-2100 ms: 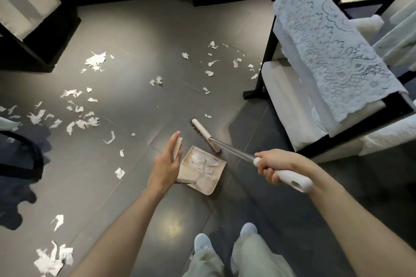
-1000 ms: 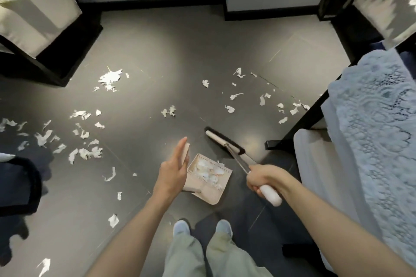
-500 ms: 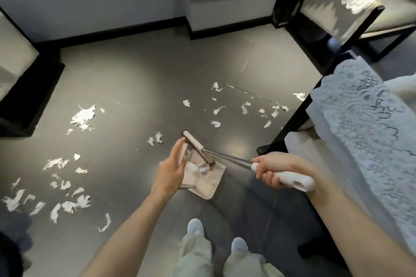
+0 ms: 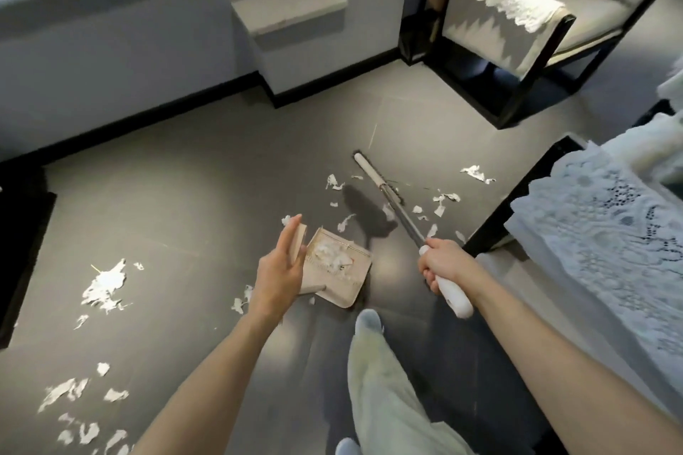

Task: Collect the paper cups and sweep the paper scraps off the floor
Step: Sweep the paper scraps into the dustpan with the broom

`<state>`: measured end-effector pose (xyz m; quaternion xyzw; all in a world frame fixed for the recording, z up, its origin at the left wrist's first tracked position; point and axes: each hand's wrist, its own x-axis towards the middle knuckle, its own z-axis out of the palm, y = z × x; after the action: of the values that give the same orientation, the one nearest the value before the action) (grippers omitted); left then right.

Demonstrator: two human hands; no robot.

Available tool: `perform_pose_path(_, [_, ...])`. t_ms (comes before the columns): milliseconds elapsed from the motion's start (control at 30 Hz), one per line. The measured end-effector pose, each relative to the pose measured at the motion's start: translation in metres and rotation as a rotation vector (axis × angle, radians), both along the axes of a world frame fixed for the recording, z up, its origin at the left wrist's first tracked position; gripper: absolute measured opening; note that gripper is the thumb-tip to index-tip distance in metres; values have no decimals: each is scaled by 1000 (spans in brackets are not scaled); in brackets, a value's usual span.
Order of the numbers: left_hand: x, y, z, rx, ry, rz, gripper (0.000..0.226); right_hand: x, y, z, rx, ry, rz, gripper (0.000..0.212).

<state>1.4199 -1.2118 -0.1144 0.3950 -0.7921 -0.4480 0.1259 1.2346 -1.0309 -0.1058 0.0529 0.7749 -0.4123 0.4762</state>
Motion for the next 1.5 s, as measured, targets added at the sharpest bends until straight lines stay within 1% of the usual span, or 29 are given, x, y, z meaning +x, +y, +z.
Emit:
perform_pose_path(67, [-34,-26,-1,-13,-5,-36,45,-30,-17,-9,0,36,-40,47])
perform_pose_path(167, [-87,-62,-2,-7,19,-70,44,-81,-41,-21,65,105,-84,26])
perform_pose_path(300, [-156,-99,0,26,23,-112,45,-143,-55,-25,162,165,-114,22])
perform_pose_path(433, [-218,-124,3,34,29,-199,44,-193,-61,-21,223,176,-157,15])
perform_pose_path(600, [-309,-168,10,45,-6,-347,44,-257,-76,-28,282,178,-255,14])
perform_pose_path(700, [-364,-189,13,56,-16,-442,45,-287,-80,-32,286,165,-354,17])
perform_pose_path(867, [-450,-202,21,23,-8,-594,45,-329,-81,-26,237,101,-553,19])
perform_pose_path(1067, [-564,-188,20,-33,-52,-726,47,-395,-62,-24,114,39,-787,22])
perform_pose_path(1167, [-622,-172,17,-41,-71,-737,48,-450,-39,-33,124,34,-857,19])
perform_pose_path(1300, [-698,-151,9,-35,-79,-691,47,-538,-1,-41,171,32,-884,21])
perform_pose_path(1433, [-769,-130,0,-38,-65,-674,46,-623,39,-50,253,31,-880,16])
perform_pose_path(1500, [-790,-124,-3,-54,-74,-680,46,-649,54,-54,272,41,-885,17])
